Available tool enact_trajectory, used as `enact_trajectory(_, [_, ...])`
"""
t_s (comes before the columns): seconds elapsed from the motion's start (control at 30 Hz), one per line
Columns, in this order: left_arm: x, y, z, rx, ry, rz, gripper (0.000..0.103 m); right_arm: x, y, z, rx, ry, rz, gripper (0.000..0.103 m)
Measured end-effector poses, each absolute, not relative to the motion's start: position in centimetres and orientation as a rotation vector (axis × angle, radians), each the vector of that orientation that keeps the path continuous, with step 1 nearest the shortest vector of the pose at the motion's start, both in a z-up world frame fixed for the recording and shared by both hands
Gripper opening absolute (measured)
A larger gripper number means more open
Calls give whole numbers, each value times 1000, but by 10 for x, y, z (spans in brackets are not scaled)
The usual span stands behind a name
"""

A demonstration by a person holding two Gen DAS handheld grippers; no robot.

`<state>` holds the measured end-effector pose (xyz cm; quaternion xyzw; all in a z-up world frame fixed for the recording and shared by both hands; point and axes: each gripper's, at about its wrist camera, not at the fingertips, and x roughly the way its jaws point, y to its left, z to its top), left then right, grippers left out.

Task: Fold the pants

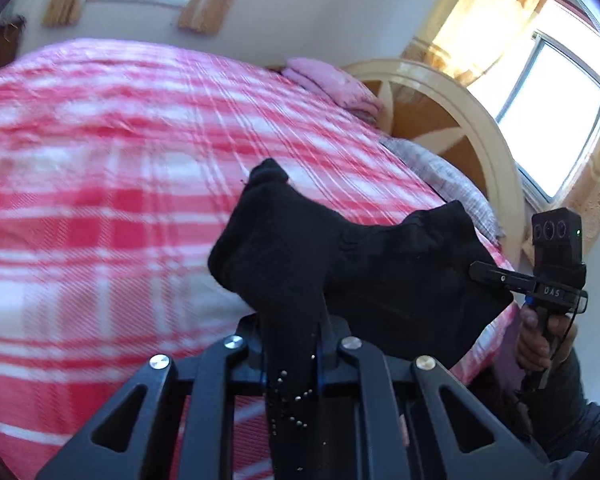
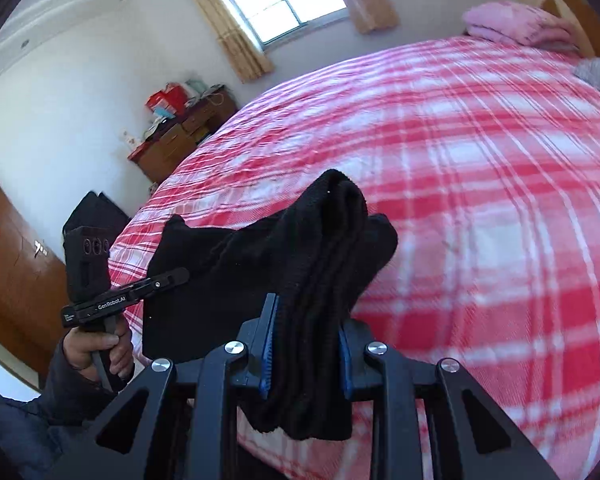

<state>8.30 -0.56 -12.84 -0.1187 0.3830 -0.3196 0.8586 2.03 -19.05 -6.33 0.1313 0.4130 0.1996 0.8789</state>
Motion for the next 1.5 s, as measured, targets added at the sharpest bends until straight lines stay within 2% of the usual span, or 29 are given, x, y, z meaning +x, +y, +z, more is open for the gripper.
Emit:
enact_trajectory(0.33, [119,70,-98,-188,709,-420,16,145,-101,-46,174,853,568,26])
enact_trajectory(0.67, [151,142,-110,-257,695,-266,16,226,-21,-60,111,856,653,26])
enact_trajectory(0.97, [165,177,-123,-269,715,-215,16,259,13,-85,114,906,659,26])
enact_trajectory(1.5, [174,172,-143,-177,745,-188,18,278,13,-120,124,982,607,26])
